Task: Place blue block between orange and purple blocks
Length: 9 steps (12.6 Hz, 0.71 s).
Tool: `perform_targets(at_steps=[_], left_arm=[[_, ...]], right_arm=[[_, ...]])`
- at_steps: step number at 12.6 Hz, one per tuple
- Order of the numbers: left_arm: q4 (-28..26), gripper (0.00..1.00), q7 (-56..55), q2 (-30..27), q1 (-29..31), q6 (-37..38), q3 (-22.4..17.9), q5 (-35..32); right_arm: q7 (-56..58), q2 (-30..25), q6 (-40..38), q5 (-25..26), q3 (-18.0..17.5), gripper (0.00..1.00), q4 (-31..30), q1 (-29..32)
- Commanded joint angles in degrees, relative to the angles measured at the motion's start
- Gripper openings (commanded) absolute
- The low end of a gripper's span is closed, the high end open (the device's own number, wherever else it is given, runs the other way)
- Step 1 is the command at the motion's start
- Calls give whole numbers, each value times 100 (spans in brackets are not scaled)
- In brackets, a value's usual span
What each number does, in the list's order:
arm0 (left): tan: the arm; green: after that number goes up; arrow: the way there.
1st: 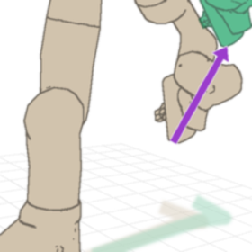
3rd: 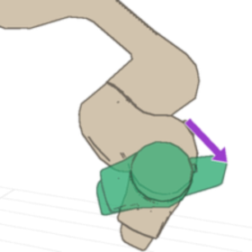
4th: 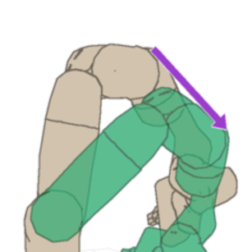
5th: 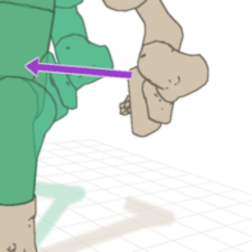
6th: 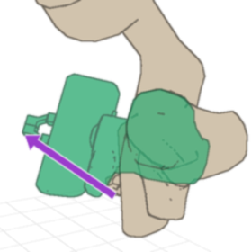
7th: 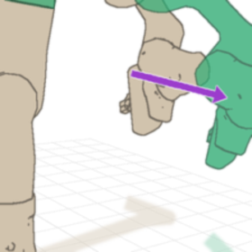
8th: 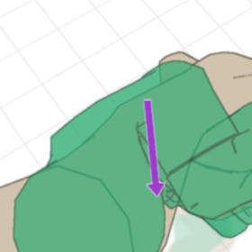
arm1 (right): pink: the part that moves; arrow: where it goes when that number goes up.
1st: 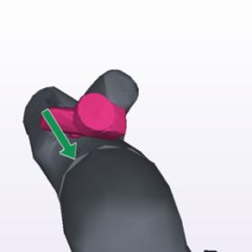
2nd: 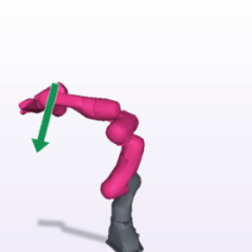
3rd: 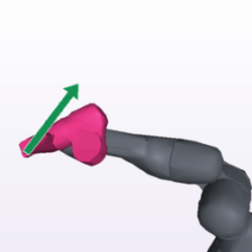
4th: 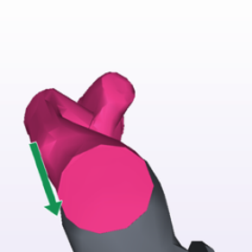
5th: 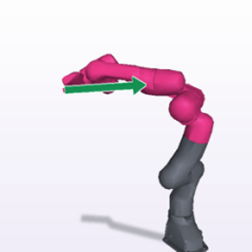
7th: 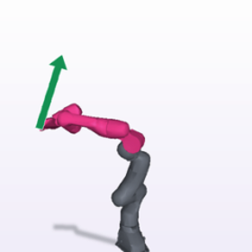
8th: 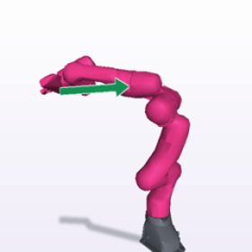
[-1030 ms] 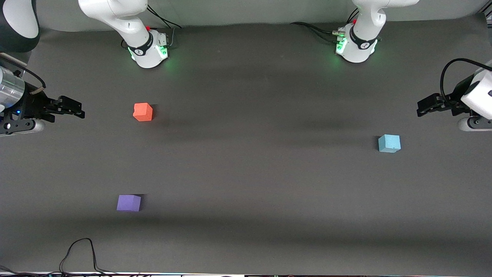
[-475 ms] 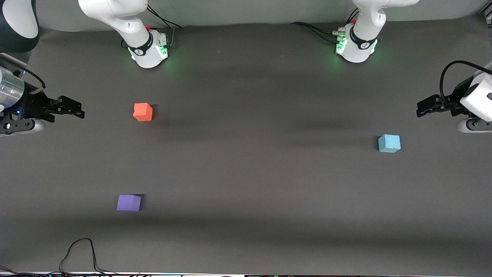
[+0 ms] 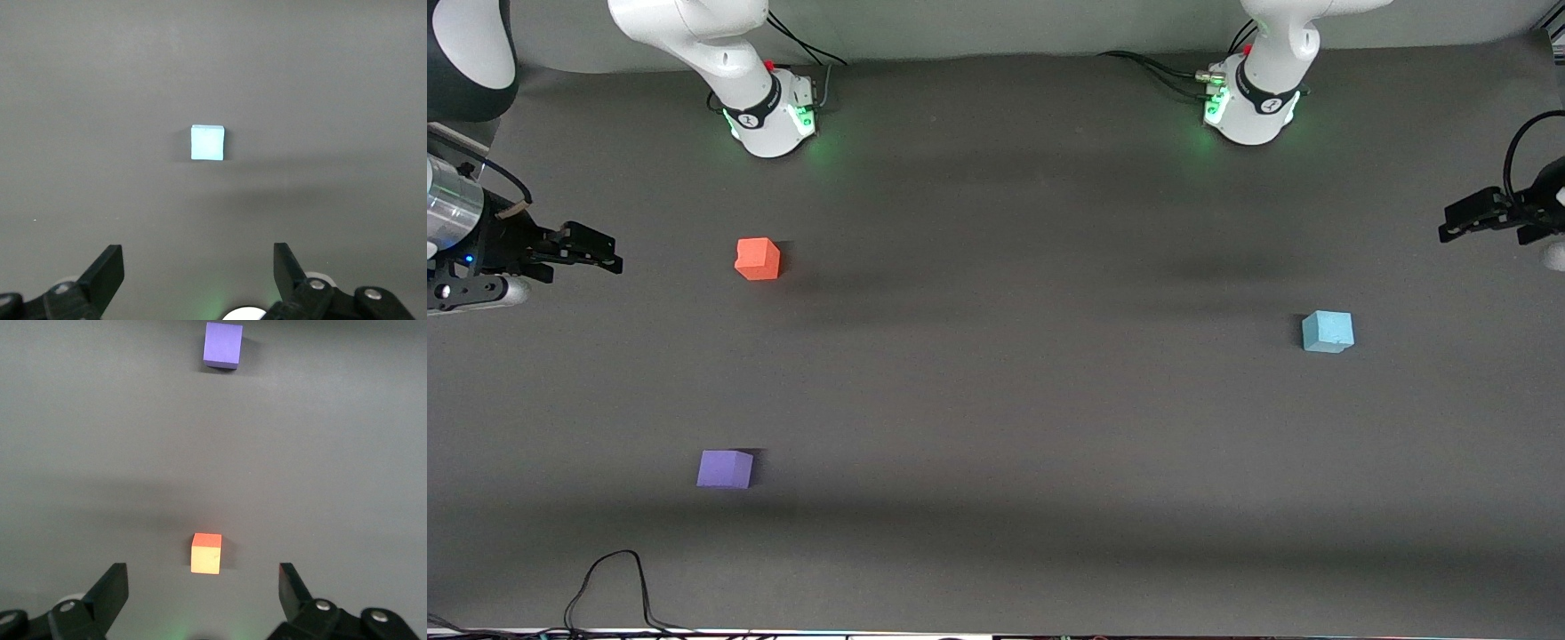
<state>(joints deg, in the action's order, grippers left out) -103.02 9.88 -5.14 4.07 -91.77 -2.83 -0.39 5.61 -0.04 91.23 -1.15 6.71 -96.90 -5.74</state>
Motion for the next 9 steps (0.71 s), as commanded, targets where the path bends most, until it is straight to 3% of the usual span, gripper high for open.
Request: perform_targets(at_steps=[1, 5, 6, 9], left_arm=[[-498, 100, 66, -198, -55, -358, 46, -110], [-1762, 100, 75, -67, -90, -1885, 55, -110], [-2183, 100, 75, 125, -116, -2550, 63, -110], [-2389, 100, 75, 749, -134, -3381, 72, -119]], right_arm=[[1, -136, 80, 1, 58, 100, -136, -68], [10, 4, 106, -8, 76, 100, 135, -7], [10, 126, 106, -104, 180, 100, 293, 28], [10, 233, 106, -131, 269, 100, 408, 46]])
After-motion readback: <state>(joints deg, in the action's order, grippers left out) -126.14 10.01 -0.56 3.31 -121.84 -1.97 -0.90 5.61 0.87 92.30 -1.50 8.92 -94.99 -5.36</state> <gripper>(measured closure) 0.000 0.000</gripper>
